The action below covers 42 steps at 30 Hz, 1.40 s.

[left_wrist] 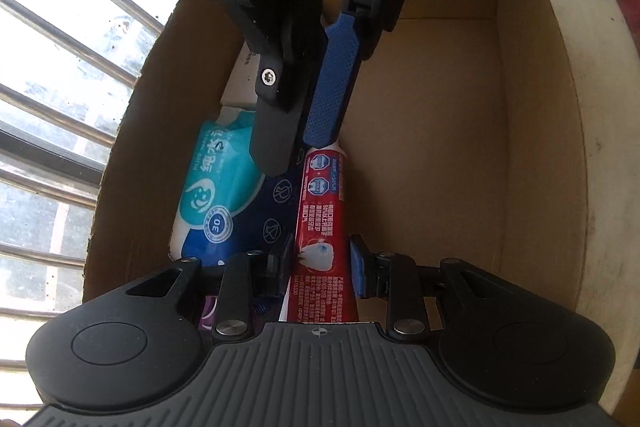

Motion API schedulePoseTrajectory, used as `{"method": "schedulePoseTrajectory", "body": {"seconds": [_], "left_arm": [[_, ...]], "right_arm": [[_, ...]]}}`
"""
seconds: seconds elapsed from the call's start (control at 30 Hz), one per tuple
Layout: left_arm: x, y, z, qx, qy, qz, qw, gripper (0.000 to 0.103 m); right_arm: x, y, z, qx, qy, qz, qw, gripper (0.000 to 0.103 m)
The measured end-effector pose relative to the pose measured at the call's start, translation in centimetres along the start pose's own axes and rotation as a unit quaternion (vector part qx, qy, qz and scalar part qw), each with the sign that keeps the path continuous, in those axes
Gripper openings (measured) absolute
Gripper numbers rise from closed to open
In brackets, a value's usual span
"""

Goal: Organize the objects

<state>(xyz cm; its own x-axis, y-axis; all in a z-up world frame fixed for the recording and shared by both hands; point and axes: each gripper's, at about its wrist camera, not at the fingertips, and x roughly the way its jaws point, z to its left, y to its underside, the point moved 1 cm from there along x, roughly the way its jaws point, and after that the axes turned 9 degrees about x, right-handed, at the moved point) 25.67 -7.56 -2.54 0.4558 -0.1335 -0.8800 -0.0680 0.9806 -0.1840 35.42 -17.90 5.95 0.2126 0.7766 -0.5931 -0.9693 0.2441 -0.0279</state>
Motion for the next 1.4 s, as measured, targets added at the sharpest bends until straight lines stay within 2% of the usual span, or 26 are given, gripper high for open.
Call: {"method": "schedulePoseTrajectory", "body": {"seconds": [0.2, 0.3, 0.5, 0.63, 0.73, 0.87, 0.97, 1.03, 1.1, 1.17, 1.3, 1.4], "left_arm": [[1.3, 0.6, 0.8, -0.004, 0.024, 0.023, 0.9994, 0.03], [1.3, 0.4, 0.3, 0.027, 0.011, 0.047, 0.9985, 0.033], [0.6, 0.5, 0.4, 0.015, 0.015, 0.077, 0.9968, 0.034], [-1.1, 1.0, 0.7, 0.002, 0.003, 0.041, 0.9991, 0.033], [-2.1, 1.3, 0.4, 0.01, -0.023, 0.003, 0.9997, 0.022], [-1.8, 1.2, 0.2, 0.0, 0.001, -0.007, 1.0, 0.02], [-1.9, 1.0, -0.5, -0.003, -0.011, -0.004, 0.9999, 0.02], [-2.8, 1.3, -0.5, -0.03, -0.014, -0.016, 0.9993, 0.02], [-4.1, 2.1, -0.4, -0.079, 0.0, -0.04, 0.996, 0.02], [-5.7, 3.2, -0.9, -0.112, -0.015, -0.057, 0.992, 0.019], [-7.3, 4.8, -1.7, -0.148, -0.003, -0.073, 0.9863, 0.019], [-8.4, 5.3, -3.1, -0.153, -0.002, -0.076, 0.9853, 0.019]], "right_arm": [[1.3, -0.8, 1.4, -0.066, 0.077, -0.001, 0.995, 0.03], [2.4, -1.1, 1.4, -0.083, 0.114, 0.003, 0.99, 0.03], [4.1, -1.0, 0.7, -0.105, 0.155, 0.017, 0.982, 0.03], [4.3, -0.7, 1.0, -0.12, 0.156, 0.017, 0.98, 0.03], [4.7, -0.8, 1.2, -0.125, 0.163, 0.026, 0.978, 0.03], [5.1, -0.5, 1.7, -0.14, 0.182, 0.026, 0.973, 0.03], [5.3, -0.2, 1.7, -0.147, 0.19, 0.033, 0.97, 0.03], [5.4, 0.0, 1.8, -0.15, 0.194, 0.036, 0.969, 0.03], [5.0, 0.1, 1.9, -0.156, 0.193, 0.024, 0.968, 0.03], [4.6, 0.4, 2.0, -0.16, 0.193, 0.011, 0.968, 0.03], [4.3, 1.2, 1.9, -0.162, 0.18, 0.016, 0.97, 0.03], [4.3, 2.4, 2.1, -0.169, 0.186, 0.02, 0.968, 0.03]]}}
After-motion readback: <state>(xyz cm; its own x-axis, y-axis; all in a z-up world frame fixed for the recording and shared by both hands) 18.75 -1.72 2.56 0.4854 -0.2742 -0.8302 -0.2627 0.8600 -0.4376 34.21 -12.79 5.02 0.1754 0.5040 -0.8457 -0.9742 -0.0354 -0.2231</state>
